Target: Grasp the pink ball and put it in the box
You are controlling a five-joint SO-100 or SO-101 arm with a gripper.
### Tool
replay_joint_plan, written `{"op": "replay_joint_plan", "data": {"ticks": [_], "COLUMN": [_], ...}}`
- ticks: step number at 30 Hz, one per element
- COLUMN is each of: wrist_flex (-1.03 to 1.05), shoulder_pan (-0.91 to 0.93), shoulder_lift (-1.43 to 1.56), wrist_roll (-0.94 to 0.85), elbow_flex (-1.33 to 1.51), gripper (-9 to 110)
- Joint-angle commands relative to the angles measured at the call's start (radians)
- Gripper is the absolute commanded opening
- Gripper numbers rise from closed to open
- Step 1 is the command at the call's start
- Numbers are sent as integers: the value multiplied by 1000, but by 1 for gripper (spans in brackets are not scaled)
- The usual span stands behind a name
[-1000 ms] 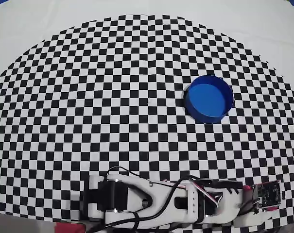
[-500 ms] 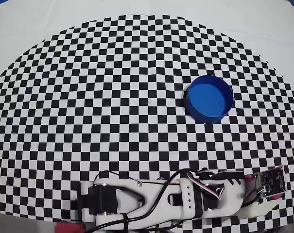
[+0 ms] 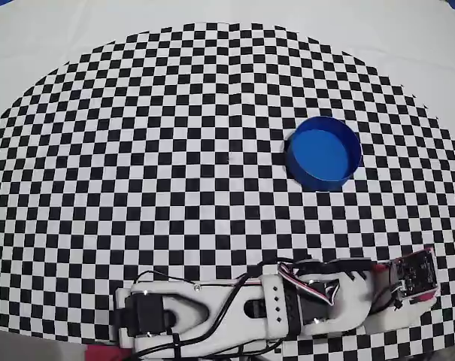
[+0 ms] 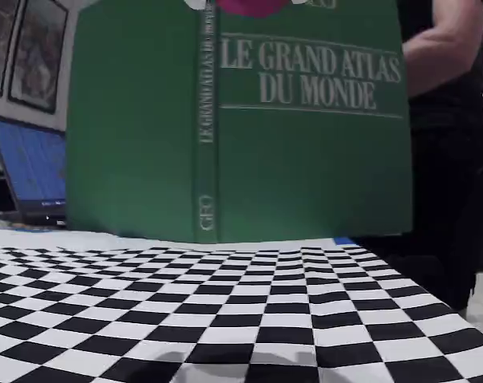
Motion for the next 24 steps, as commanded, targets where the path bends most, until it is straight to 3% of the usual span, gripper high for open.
{"op": "replay_joint_plan", "data": {"ticks": [1,24], "wrist_flex": [5,5], "shoulder_pan": [-12,-285], "shoulder_lift": [29,52], "wrist_roll": [3,-3], "elbow_flex": [-54,-54], "gripper": [0,0]}}
